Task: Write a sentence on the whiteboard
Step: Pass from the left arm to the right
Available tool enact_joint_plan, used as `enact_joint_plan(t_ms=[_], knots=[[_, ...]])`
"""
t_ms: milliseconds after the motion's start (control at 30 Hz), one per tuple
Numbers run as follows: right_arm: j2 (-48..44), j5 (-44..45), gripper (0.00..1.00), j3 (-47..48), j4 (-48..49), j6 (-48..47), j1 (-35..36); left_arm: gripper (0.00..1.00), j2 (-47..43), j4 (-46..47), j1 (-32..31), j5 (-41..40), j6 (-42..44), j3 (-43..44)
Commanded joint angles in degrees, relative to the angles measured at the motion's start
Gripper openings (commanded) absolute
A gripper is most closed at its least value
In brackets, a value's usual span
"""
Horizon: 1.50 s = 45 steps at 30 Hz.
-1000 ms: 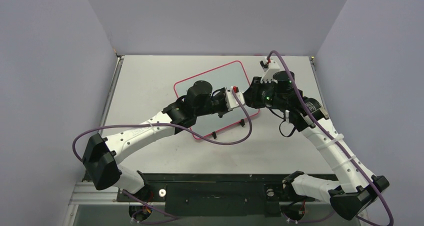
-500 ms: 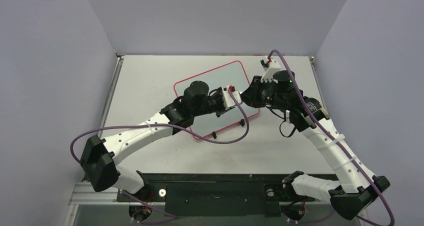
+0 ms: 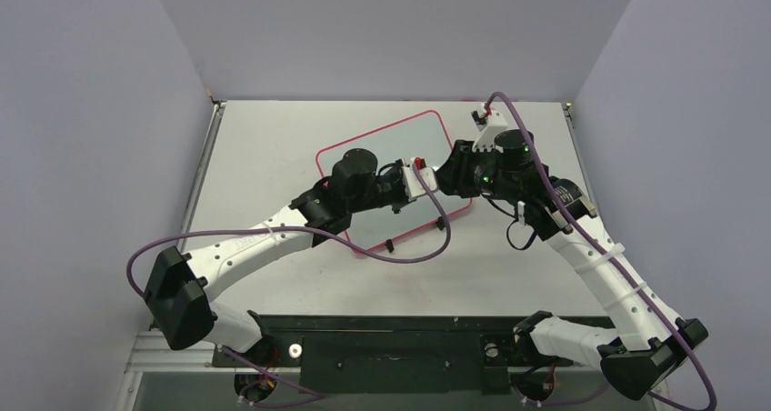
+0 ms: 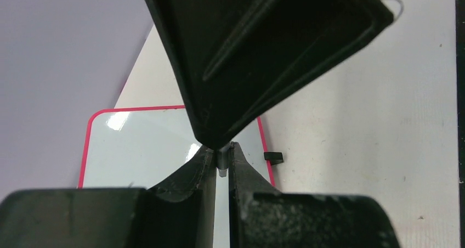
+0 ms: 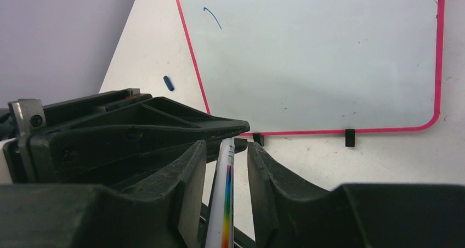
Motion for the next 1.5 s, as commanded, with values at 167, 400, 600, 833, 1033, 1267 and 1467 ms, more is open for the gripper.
enact_joint_plan(t_ms=[167,400,600,833,1033,1267,1467], knots=[[-0.2,-1.6,0.30,-0.4,0.5,-0.6,0.5,0.00,-1.9,0.5,-0.1,1.3,3.9,2.6],[-0.6,-0.8,0.38,1.6,-1.7,-1.3,0.2,0.00,-2.3,-2.5,0.6,-2.6,8.7,1.4],[0.3,-1.3,0.37,2.3,-2.8,-1.7,0.1,0.00,-2.2,-1.9,0.8,-2.3,8.4,1.3],[0.2,-1.5,0.37,2.5,-3.0,-1.5,0.1,0.00,-1.5,-2.5,0.8,-3.3,9.5,1.6],[1.2,-1.7,0.40,3.6,-3.0,-1.1,0.3,0.00,-1.1,-2.5,0.6,-3.1,9.8,1.5],[2.7,-1.3,0.42,4.1,-3.0,-0.8,0.8,0.00,-0.1,-2.5,0.4,-3.0,10.0,2.4],[3.5,-1.2,0.37,3.9,-2.9,-1.0,1.2,0.00,0.2,-2.5,0.0,-3.6,11.1,2.2]])
